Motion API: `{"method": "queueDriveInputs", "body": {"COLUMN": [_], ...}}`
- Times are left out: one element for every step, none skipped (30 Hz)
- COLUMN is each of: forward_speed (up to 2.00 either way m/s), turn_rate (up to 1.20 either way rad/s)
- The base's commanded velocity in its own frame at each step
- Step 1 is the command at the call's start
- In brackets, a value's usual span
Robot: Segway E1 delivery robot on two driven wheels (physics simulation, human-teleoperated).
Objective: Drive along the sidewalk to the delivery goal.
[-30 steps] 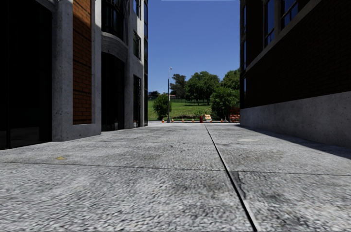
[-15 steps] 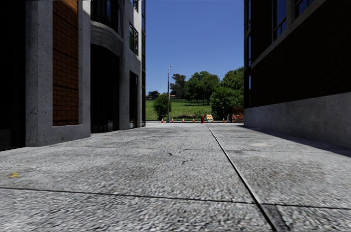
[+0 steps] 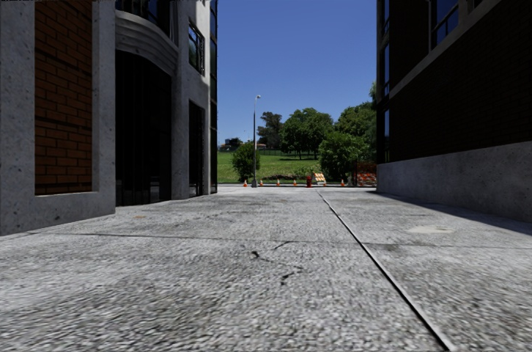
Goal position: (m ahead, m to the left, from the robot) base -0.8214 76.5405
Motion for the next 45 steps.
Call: {"method": "queueDriveInputs", "body": {"forward_speed": [2.0,2.0,2.0,2.0,2.0,2.0,2.0,2.0,2.0,2.0,2.0,2.0,2.0,2.0,2.0,2.0,2.0,2.0,2.0,2.0,2.0,2.0,2.0,2.0,2.0,2.0,2.0,2.0,2.0,2.0,2.0,2.0,2.0,2.0,2.0,2.0,2.0,2.0,2.0,2.0,2.0,2.0,2.0,2.0,2.0], "turn_rate": [0.0,0.0,0.0,0.0,0.0,0.0,0.0,0.0,0.0,0.0,0.0,0.0,0.0,0.0,0.0,0.0,0.0,0.0,0.0,0.0,0.0,0.0,0.0,0.0,0.0,0.0,0.0,0.0,0.0,0.0,0.0,0.0,0.0,0.0,0.0,0.0,0.0,0.0,0.0,0.0,0.0,0.0,0.0,0.0,0.0]}}
